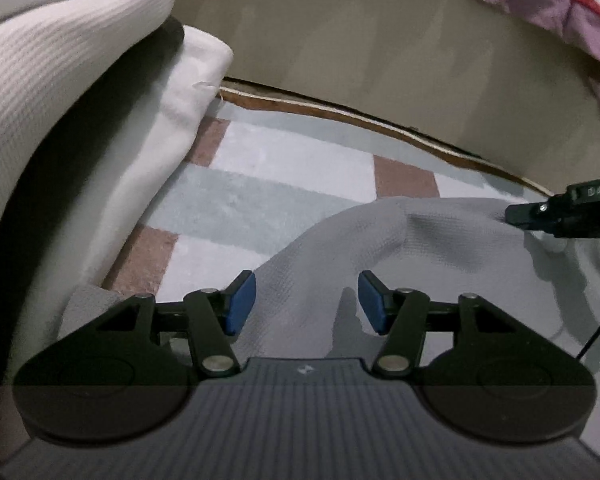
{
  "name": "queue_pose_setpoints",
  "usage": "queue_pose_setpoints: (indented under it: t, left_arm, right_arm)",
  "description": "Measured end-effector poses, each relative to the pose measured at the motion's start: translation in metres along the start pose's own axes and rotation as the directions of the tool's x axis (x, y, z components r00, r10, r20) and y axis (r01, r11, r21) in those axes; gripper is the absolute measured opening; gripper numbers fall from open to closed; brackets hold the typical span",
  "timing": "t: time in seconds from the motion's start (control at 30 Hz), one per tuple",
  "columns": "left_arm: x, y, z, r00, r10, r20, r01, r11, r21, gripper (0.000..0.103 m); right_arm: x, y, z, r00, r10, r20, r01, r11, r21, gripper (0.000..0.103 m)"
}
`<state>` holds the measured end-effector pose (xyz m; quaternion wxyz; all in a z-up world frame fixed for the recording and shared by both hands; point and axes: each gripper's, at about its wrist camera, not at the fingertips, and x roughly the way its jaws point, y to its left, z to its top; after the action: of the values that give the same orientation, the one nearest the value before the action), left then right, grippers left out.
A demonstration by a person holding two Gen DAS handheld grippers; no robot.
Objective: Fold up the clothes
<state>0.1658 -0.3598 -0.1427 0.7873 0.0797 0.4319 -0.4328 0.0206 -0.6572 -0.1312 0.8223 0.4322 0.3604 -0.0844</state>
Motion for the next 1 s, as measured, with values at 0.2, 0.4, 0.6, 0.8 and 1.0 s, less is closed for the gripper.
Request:
queue_pose_setpoints:
  t: [0.2, 0.4, 0.6, 0.8, 1.0]
  left_arm:
    - [0.003, -0.004, -0.006, 1.000, 0.026, 0.017, -0.027, 0.998, 0.062, 0.038]
    - [0.006, -0.015, -0.013, 0.992, 0.108, 0.060, -0.117, 0.980, 0.164, 0.002]
    - [0.004, -0.022, -0.008, 0.971, 0.177, 0.158, -0.207, 0.956, 0.205, 0.001]
    - [0.013, -0.030, -0.008, 0.934, 0.275, 0.227, -0.334, 0.900, 0.282, 0.001]
    - [0.027, -0.029, 0.000, 0.924, 0.308, 0.225, -0.367, 0.881, 0.300, 0.000]
  right_arm:
    - [-0.023, 0.012, 0.033, 0.986, 0.022, 0.166, -0.013, 0.998, -0.055, 0.007]
    - [-0.012, 0.017, 0.048, 0.984, -0.073, 0.161, 0.096, 0.985, -0.141, 0.011]
    - [-0.014, 0.019, 0.049, 0.982, -0.088, 0.168, 0.123, 0.970, -0.210, 0.011]
    - [-0.081, 0.002, 0.023, 0.961, -0.207, 0.185, 0.251, 0.932, -0.262, 0.036]
    - [-0.128, -0.038, -0.012, 0.888, -0.403, 0.222, 0.458, 0.820, -0.344, 0.041]
